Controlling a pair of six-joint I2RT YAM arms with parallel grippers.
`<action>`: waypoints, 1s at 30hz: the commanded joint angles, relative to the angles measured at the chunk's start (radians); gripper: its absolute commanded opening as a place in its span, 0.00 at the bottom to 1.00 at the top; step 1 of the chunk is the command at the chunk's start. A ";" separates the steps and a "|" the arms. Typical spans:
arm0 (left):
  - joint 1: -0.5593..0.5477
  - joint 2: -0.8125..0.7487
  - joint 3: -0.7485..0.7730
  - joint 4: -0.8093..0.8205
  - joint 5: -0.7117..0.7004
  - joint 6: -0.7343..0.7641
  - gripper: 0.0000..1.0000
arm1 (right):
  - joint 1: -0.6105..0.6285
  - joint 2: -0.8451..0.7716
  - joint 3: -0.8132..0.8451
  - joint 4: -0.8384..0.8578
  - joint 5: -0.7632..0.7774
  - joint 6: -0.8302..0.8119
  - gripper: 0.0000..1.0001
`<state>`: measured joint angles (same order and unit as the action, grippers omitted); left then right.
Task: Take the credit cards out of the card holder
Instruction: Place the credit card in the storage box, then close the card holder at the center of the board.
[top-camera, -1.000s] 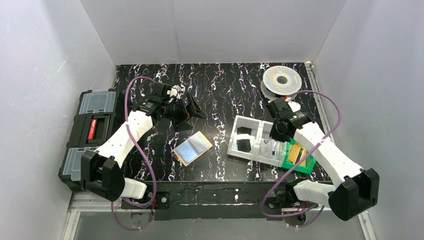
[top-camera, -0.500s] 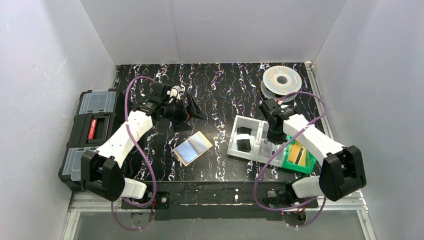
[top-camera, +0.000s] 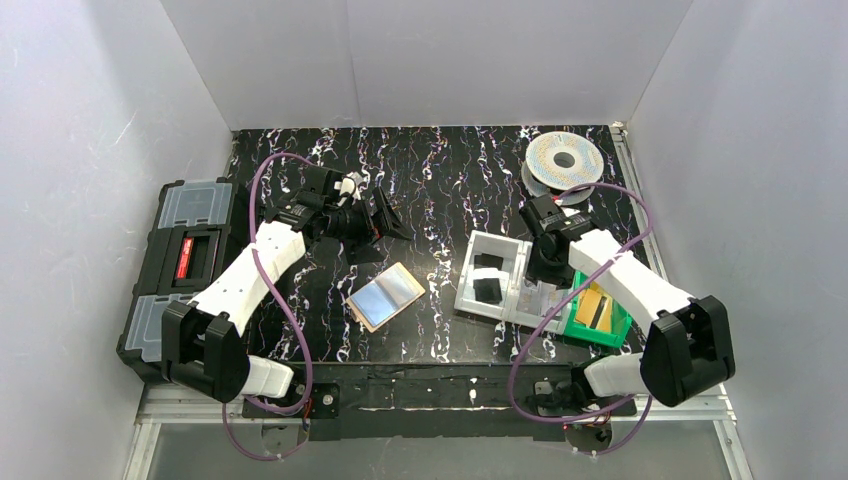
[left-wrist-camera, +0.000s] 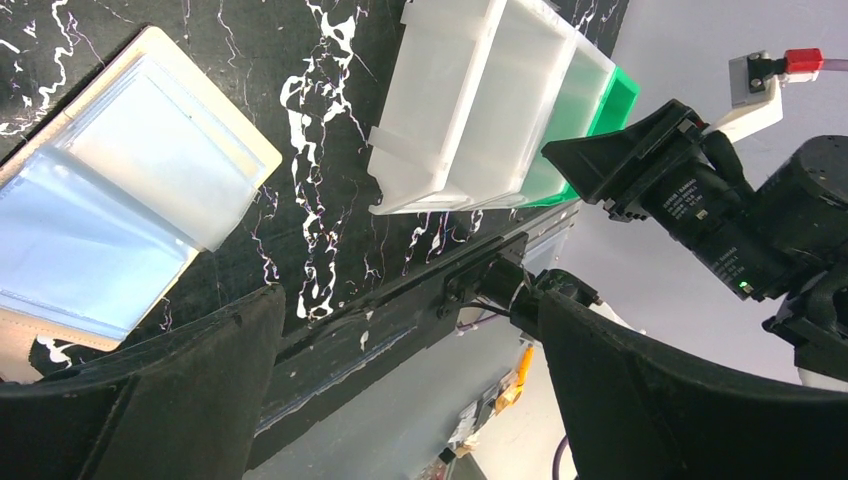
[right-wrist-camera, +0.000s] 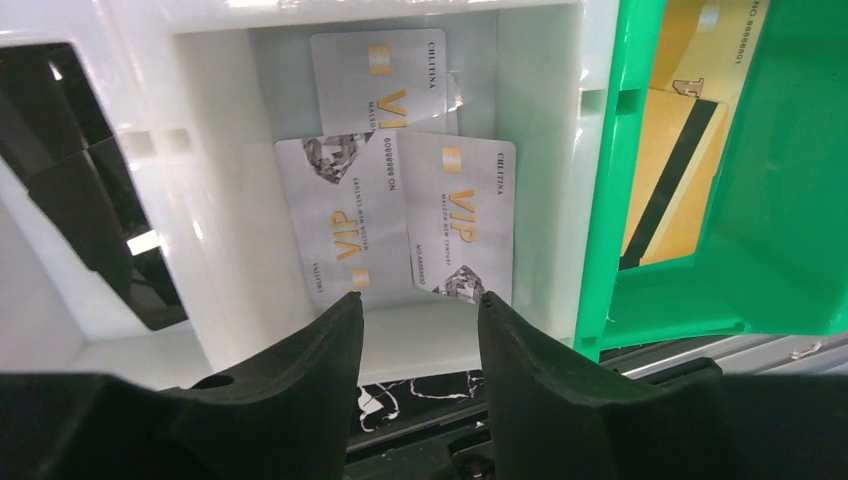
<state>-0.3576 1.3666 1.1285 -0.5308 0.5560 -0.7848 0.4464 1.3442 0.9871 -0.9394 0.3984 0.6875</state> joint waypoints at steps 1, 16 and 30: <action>-0.004 -0.030 0.018 -0.029 0.002 0.017 0.98 | -0.003 -0.054 0.054 0.006 -0.032 -0.012 0.57; -0.005 -0.070 -0.011 -0.086 -0.095 0.034 0.98 | -0.003 -0.176 0.157 0.005 -0.179 -0.076 0.98; -0.004 -0.175 -0.166 -0.170 -0.318 -0.015 0.98 | 0.192 -0.034 0.269 0.176 -0.392 -0.108 0.98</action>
<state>-0.3576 1.2741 1.0237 -0.6373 0.3425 -0.7751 0.5707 1.2372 1.1838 -0.8477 0.0684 0.5991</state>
